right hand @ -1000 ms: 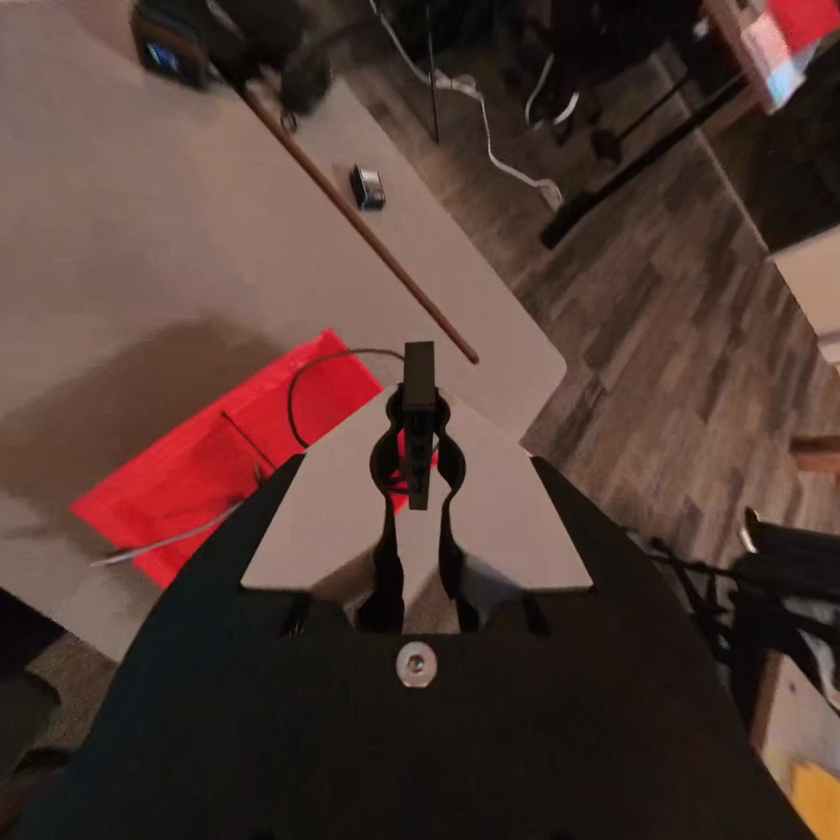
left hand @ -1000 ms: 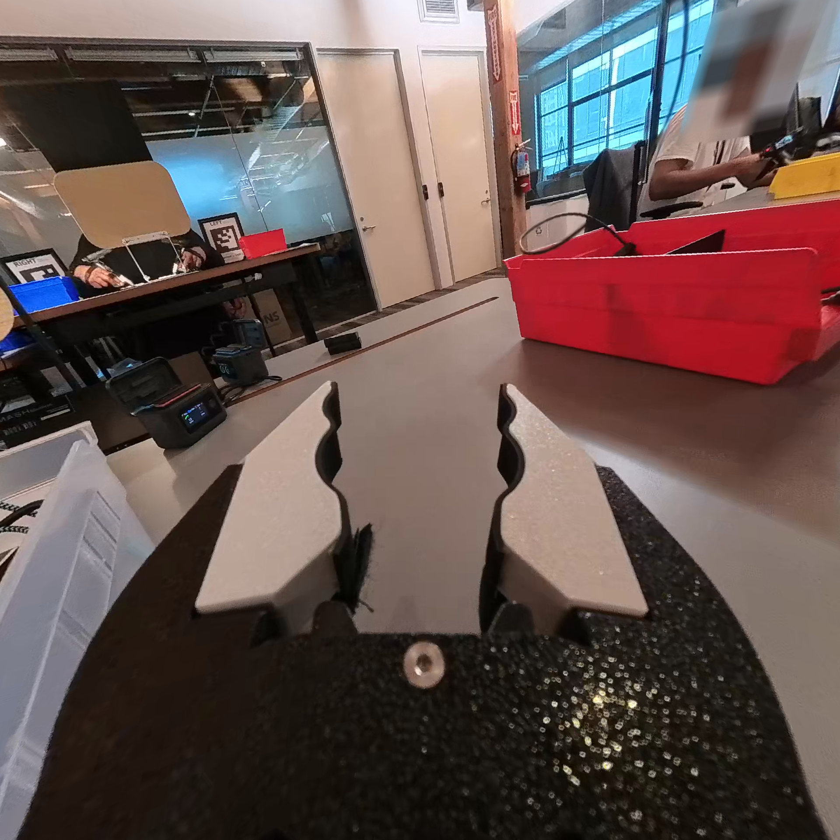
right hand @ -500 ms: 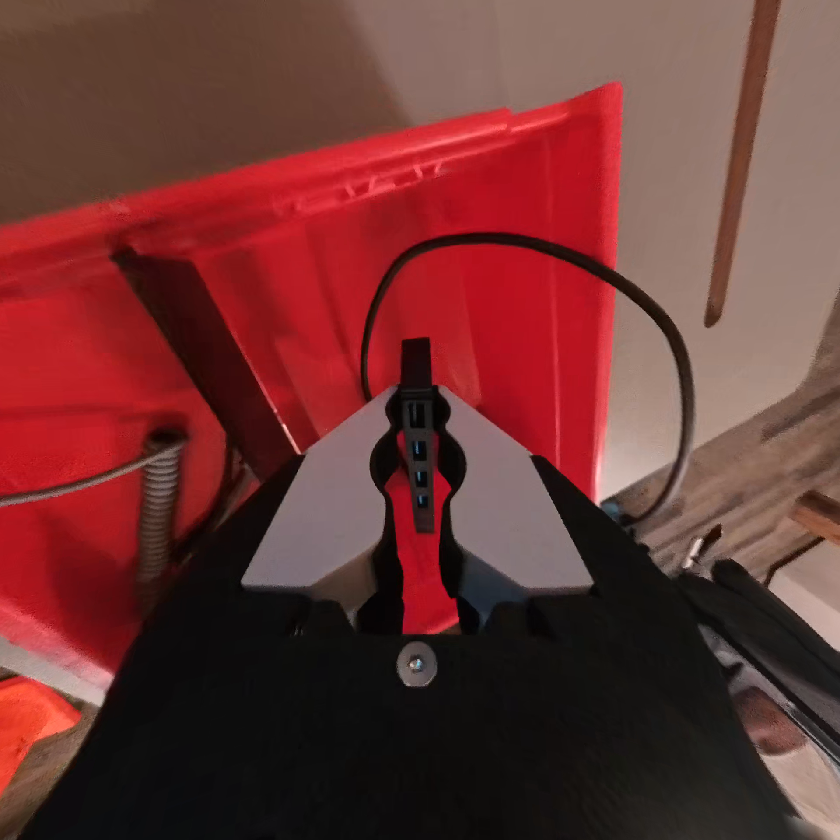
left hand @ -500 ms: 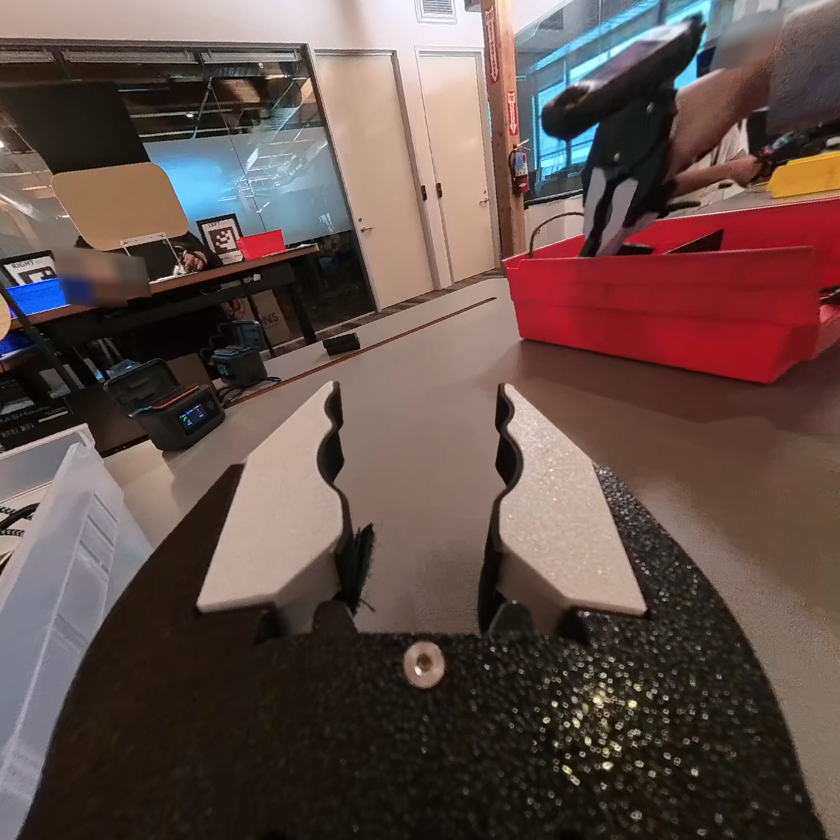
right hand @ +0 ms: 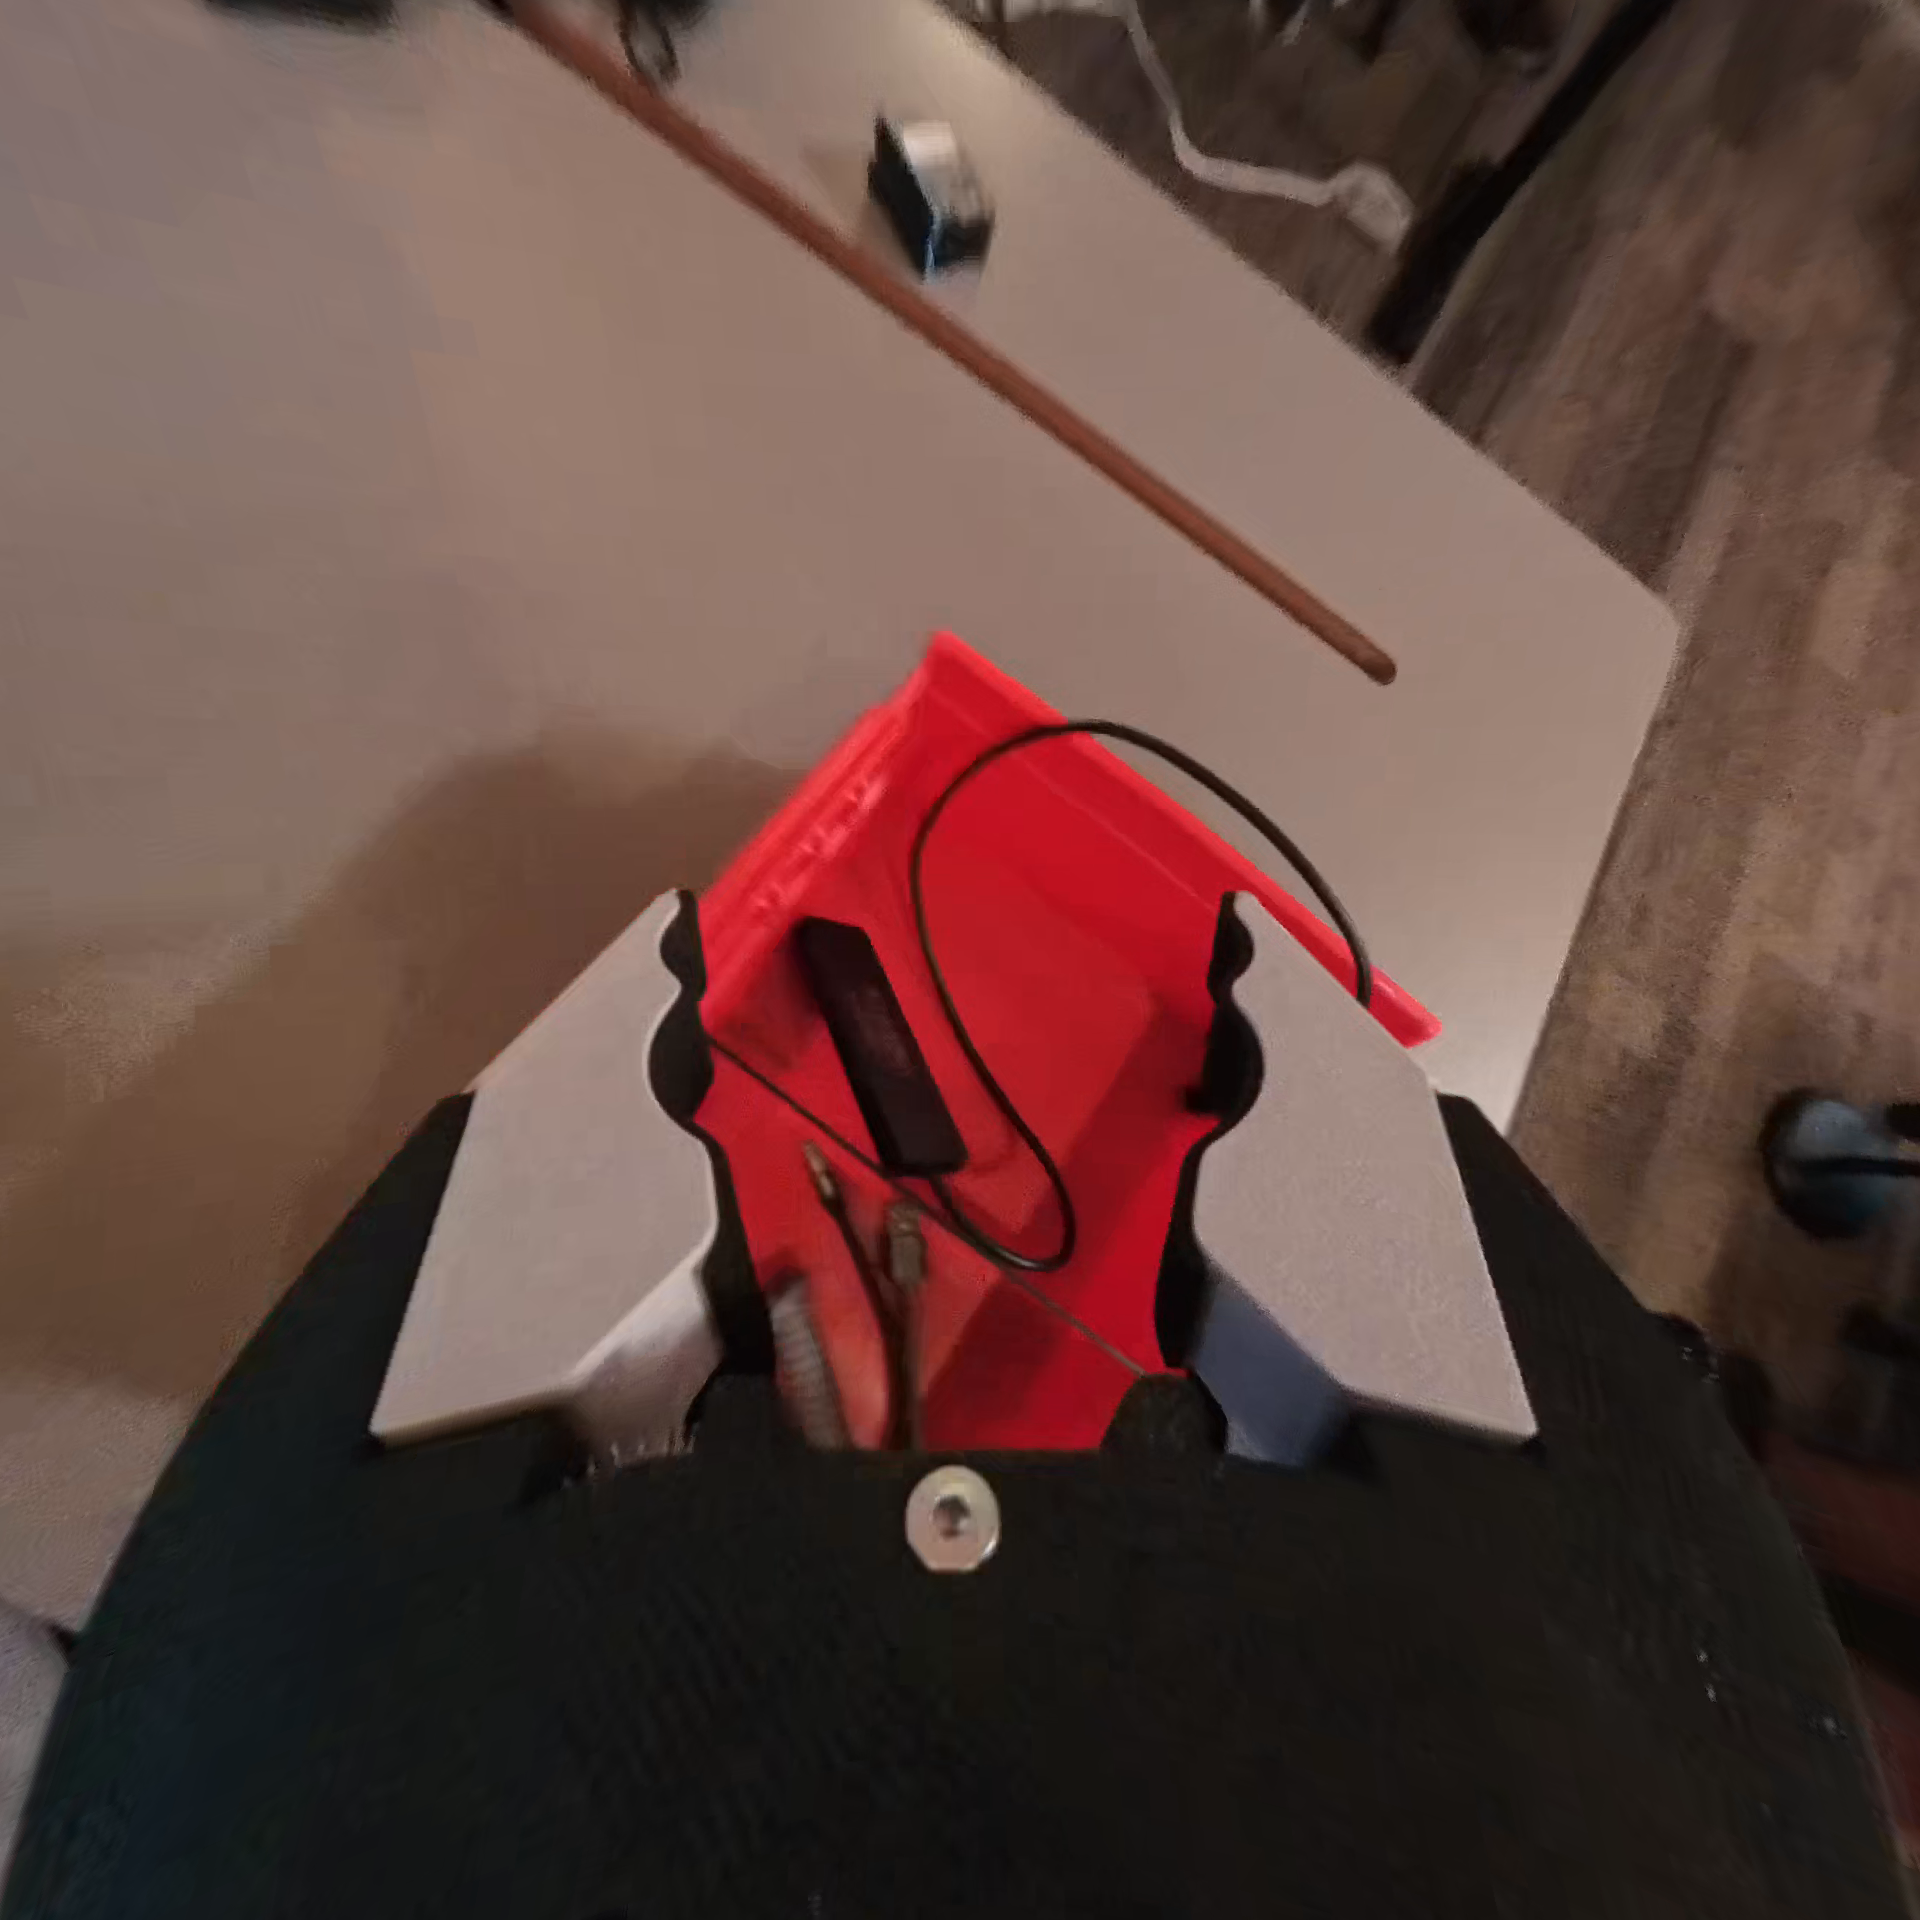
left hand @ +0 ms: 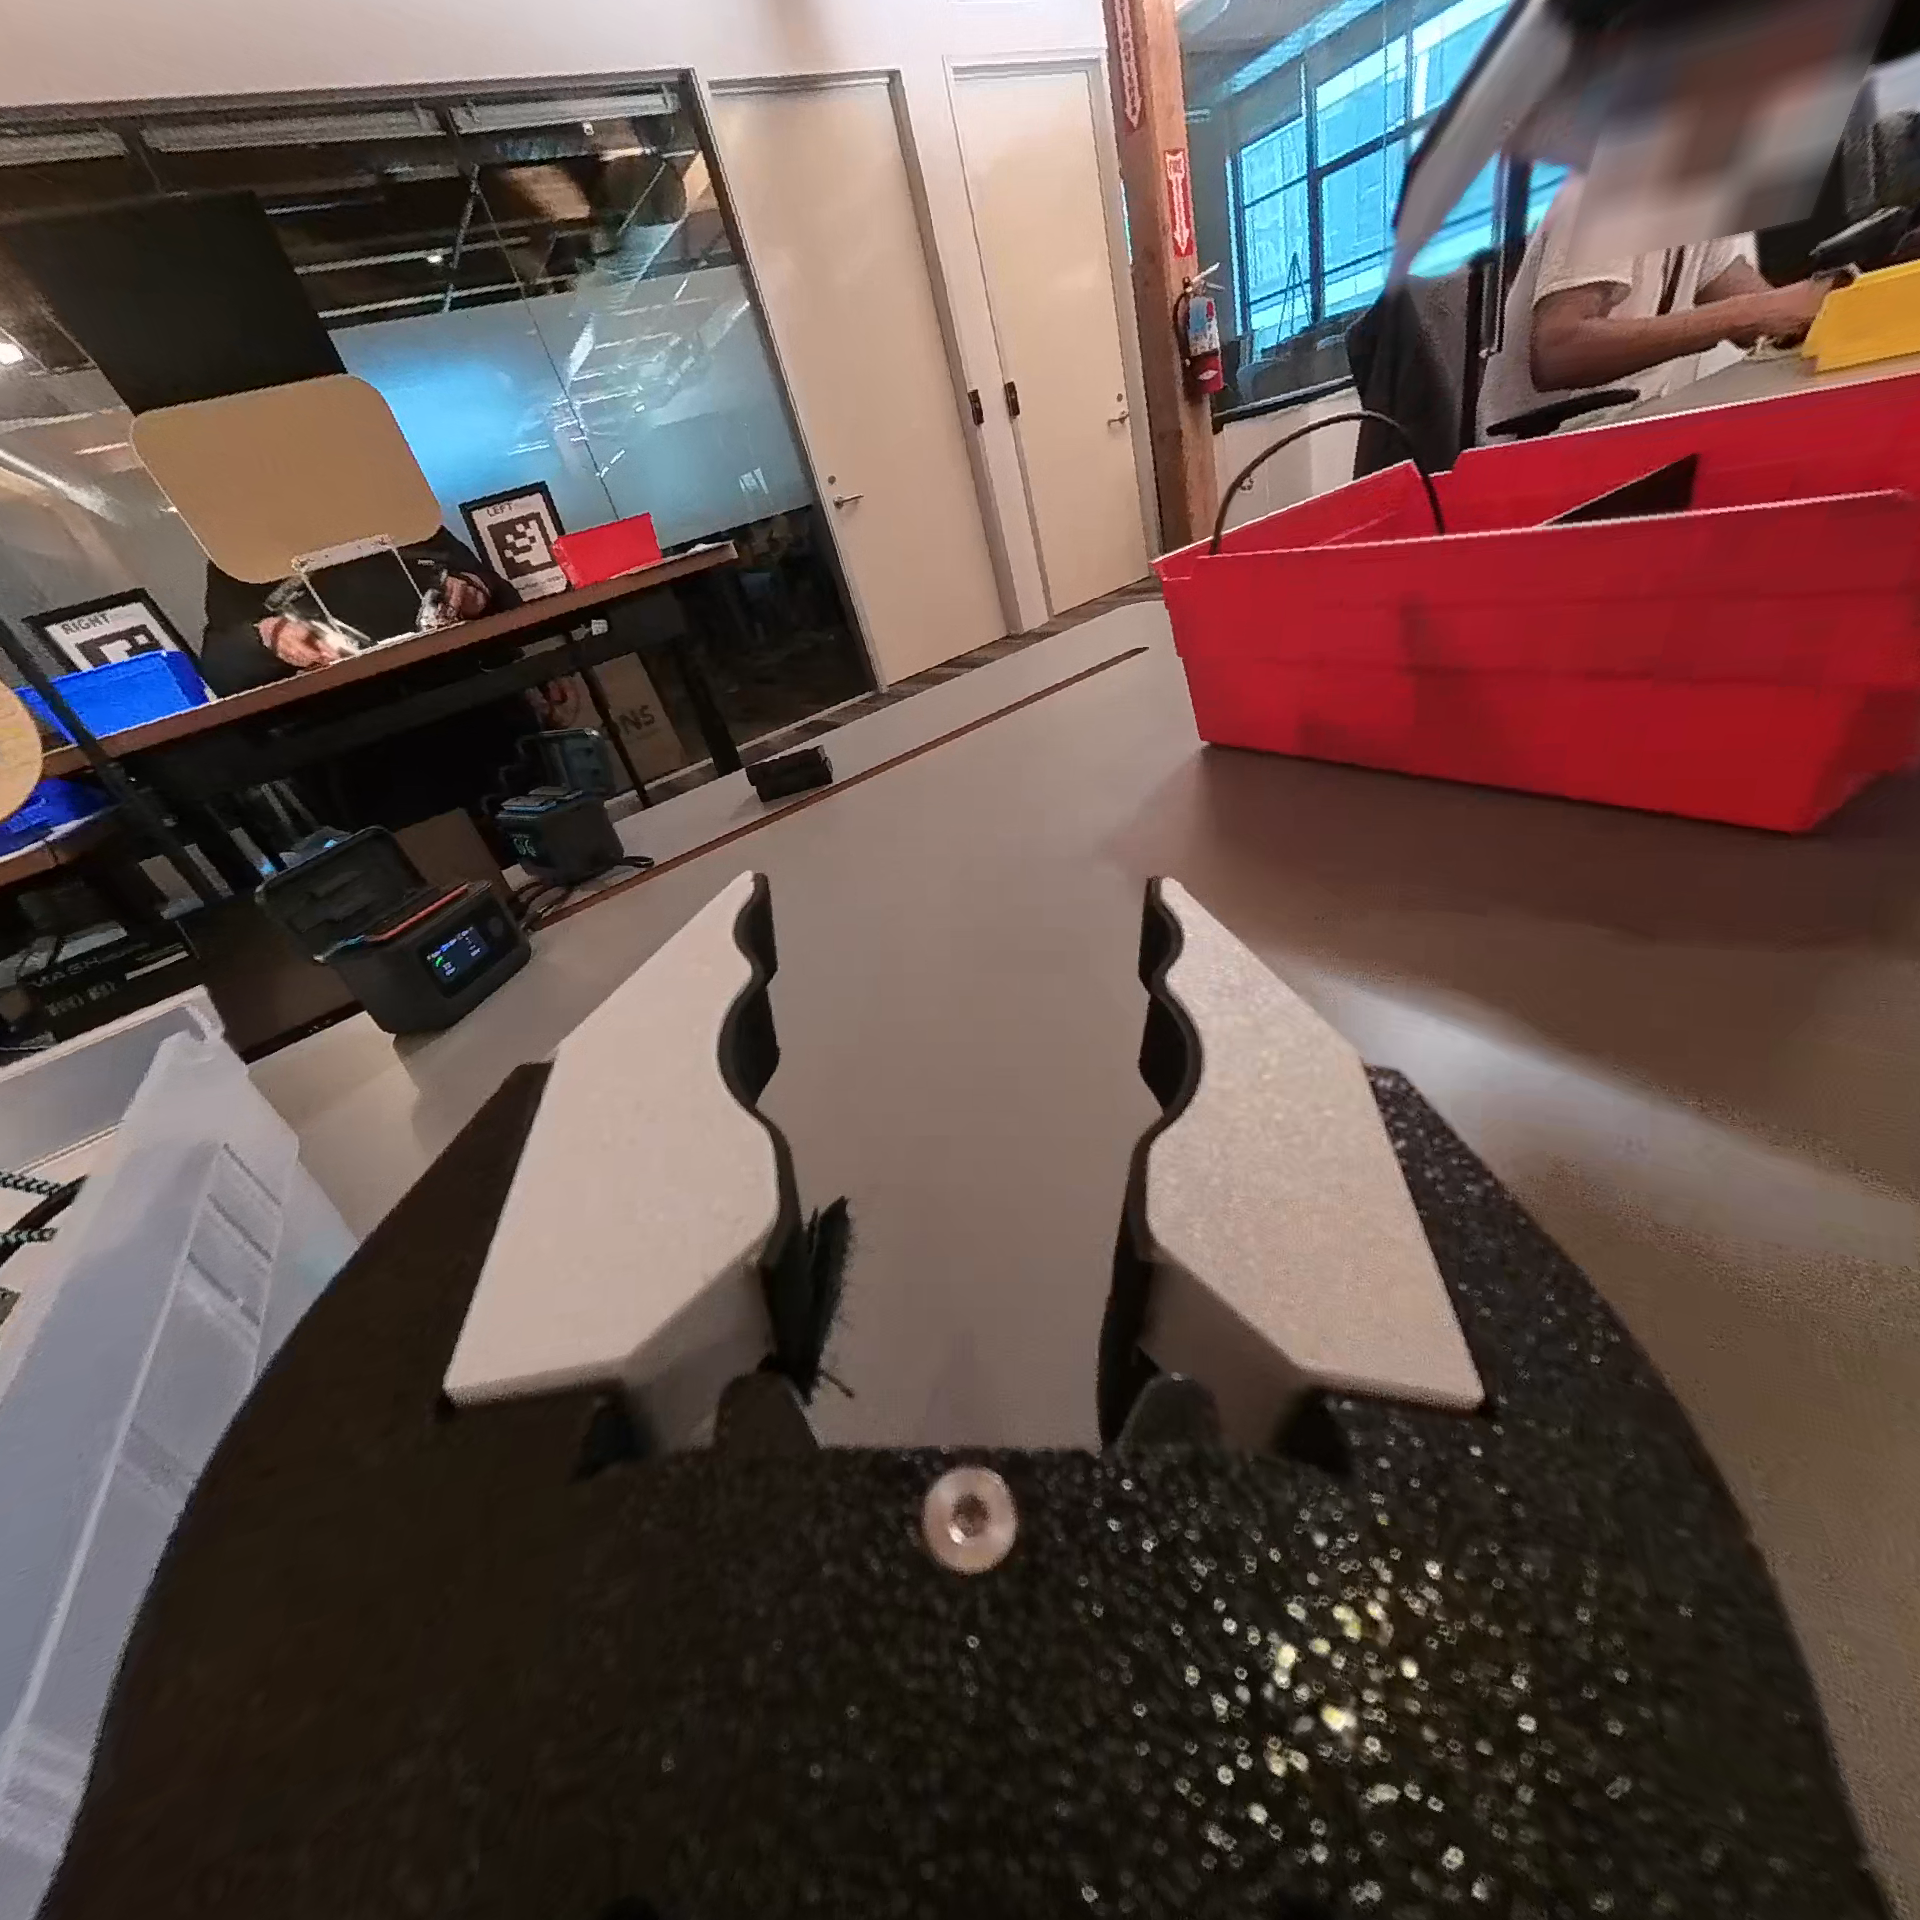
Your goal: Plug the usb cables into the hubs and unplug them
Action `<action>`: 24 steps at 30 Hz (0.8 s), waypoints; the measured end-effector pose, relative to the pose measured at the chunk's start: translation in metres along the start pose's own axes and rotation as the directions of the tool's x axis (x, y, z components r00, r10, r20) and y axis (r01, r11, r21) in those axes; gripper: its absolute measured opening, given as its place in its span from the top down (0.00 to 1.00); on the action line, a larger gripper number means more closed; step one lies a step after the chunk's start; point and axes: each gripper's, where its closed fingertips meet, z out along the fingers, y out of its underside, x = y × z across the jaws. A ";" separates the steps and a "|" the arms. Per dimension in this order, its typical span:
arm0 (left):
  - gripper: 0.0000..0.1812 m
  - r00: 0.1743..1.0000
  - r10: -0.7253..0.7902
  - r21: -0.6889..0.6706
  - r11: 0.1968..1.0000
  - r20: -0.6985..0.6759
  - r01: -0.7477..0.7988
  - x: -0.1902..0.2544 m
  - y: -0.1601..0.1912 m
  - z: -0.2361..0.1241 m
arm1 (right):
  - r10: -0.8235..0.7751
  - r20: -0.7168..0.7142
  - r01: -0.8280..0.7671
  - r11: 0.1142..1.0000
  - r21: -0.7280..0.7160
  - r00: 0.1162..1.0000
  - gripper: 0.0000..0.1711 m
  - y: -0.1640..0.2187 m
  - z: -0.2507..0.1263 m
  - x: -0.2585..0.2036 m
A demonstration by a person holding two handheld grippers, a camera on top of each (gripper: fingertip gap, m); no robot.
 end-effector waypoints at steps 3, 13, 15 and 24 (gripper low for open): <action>0.62 1.000 0.017 -0.001 1.000 -0.002 -0.017 0.002 0.000 0.000 | 0.083 0.049 -0.093 0.955 0.282 0.995 0.47 -0.041 -0.042 -0.060; 0.61 0.999 0.047 -0.015 0.999 0.014 -0.046 0.004 0.001 0.003 | -0.029 0.044 -0.015 0.646 0.763 0.999 0.56 -0.092 0.062 -0.226; 0.61 0.997 0.071 0.005 0.997 0.010 -0.071 0.007 -0.003 0.001 | 0.022 0.011 -0.022 0.593 0.805 1.000 0.60 -0.084 0.072 -0.222; 0.52 0.998 0.057 0.105 0.993 -0.009 -0.056 0.004 -0.090 -0.024 | 0.042 0.078 -0.088 0.558 0.825 0.996 0.65 -0.067 0.077 -0.222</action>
